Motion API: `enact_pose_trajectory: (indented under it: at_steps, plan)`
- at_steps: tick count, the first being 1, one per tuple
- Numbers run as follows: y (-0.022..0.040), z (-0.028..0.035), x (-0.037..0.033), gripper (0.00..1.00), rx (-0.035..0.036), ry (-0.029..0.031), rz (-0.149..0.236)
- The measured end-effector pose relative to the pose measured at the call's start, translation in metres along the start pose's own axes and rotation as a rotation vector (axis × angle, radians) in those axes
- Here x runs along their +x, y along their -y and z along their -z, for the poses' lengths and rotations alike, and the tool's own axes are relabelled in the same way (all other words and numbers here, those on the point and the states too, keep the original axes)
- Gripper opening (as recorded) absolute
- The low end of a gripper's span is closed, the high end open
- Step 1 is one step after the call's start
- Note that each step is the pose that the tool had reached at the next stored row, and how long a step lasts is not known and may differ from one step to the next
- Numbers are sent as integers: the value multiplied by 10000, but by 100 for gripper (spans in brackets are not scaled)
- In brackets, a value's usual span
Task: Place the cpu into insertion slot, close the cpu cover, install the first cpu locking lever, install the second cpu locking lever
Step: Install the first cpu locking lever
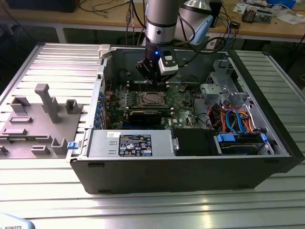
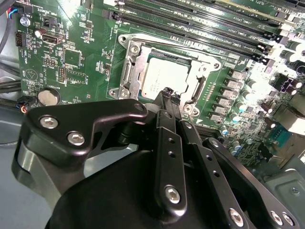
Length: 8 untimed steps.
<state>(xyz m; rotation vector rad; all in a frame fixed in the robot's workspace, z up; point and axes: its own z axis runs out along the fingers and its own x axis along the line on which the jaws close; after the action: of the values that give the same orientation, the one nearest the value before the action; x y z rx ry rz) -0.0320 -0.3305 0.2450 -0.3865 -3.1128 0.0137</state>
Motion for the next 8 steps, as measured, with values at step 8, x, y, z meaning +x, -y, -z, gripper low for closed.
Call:
enact_pose_trajectory:
  at_steps: [8]
  plan:
    - [0,0,0,11,1,1,91]
